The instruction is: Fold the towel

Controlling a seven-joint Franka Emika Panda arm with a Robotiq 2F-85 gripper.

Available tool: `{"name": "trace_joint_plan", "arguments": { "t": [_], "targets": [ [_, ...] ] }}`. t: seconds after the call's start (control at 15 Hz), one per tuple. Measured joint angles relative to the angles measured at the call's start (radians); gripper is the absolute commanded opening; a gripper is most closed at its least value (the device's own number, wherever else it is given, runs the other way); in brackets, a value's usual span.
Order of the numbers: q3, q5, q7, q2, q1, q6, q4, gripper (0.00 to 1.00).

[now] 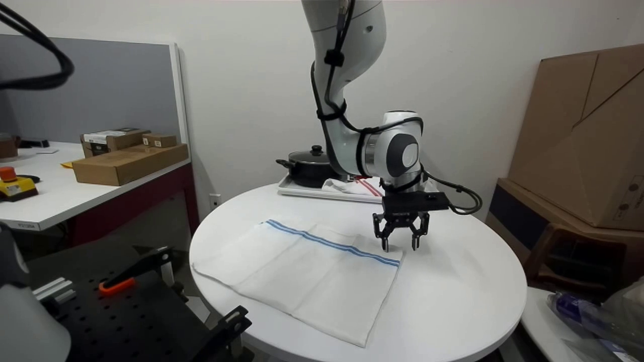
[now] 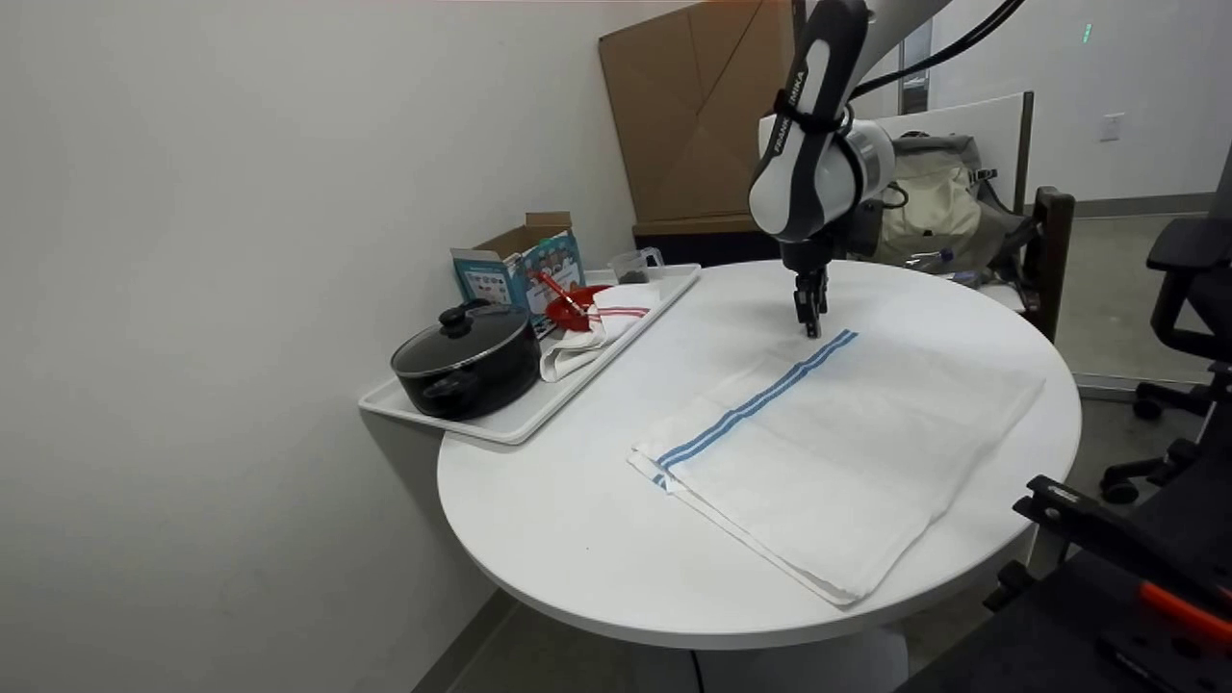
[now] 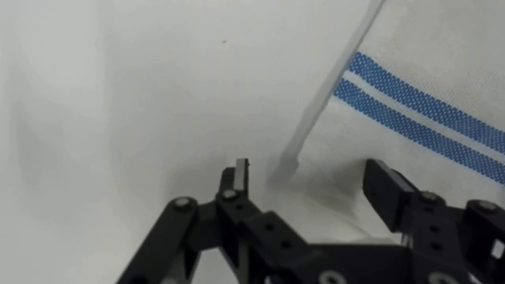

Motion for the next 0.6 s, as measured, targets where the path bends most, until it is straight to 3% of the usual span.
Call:
{"name": "trace_joint_plan", "arguments": {
  "t": [0.33, 0.47, 0.6],
  "targets": [
    [0.022, 0.0, 0.0, 0.013, -0.003, -0.01, 0.012, 0.05],
    [0.028, 0.0, 0.0, 0.013, -0.004, -0.013, 0.015, 0.0],
    [0.032, 0.0, 0.0, 0.013, -0.006, -0.013, 0.019, 0.03]
  ]
}}
